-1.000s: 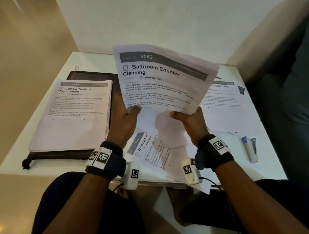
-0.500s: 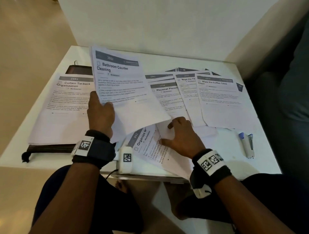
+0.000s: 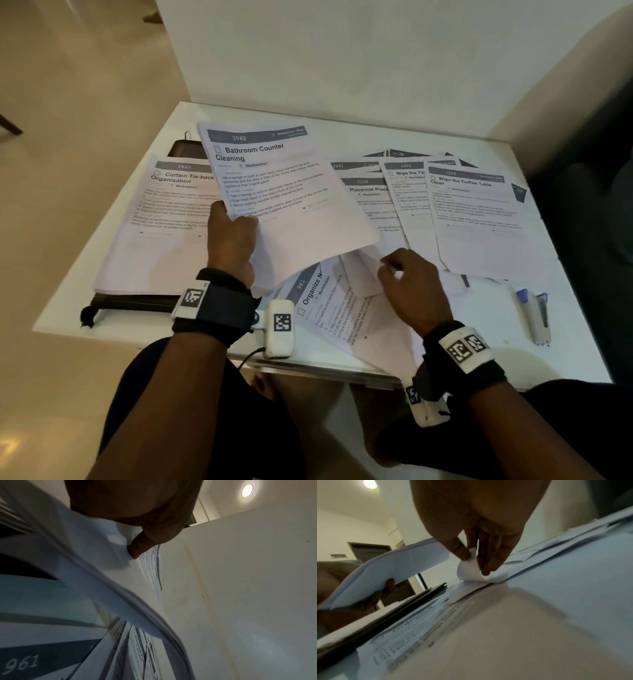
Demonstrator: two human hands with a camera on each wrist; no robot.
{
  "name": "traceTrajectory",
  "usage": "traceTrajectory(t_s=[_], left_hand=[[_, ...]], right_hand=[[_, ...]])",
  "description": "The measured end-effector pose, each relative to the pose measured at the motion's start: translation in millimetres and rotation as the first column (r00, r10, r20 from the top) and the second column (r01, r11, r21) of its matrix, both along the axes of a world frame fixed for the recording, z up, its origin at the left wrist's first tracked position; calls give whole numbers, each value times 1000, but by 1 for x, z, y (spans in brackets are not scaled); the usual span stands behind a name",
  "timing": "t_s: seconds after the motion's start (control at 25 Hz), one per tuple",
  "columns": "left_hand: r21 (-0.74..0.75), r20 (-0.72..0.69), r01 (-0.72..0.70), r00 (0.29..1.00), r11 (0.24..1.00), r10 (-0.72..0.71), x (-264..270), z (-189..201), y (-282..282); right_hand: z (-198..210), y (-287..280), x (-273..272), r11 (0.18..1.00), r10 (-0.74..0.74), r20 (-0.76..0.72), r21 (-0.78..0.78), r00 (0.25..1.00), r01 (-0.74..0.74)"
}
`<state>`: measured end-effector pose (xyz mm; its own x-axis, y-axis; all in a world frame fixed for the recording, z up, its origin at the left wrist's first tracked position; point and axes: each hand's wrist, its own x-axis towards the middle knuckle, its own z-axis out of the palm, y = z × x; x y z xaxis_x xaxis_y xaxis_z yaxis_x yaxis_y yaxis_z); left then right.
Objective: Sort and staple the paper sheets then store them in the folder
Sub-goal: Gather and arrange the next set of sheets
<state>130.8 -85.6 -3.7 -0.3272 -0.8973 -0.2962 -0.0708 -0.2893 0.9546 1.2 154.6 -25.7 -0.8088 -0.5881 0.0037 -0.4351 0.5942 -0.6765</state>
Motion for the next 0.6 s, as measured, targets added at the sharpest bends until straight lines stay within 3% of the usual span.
traceTrajectory(t_s=[0.16,0.32,0.48,0.6], left_hand=[[15,-28,11,1000,1000,-10,0,-1,1],[27,-26,12,1000,1000,-12,-1,0,1],[20,37,40,998,999,-41,-1,-6,-1],[30,129,88,987,996,-92,0,-17,0]], right_hand=[[7,5,-6,962,-195,39,-189,980,198],[10,4,-17,956,-204,-69,-231,976,184],[21,0,-19,935,-226,-33,-286,973,208],[37,-8,-15,869,-234,27,-442,972,221]])
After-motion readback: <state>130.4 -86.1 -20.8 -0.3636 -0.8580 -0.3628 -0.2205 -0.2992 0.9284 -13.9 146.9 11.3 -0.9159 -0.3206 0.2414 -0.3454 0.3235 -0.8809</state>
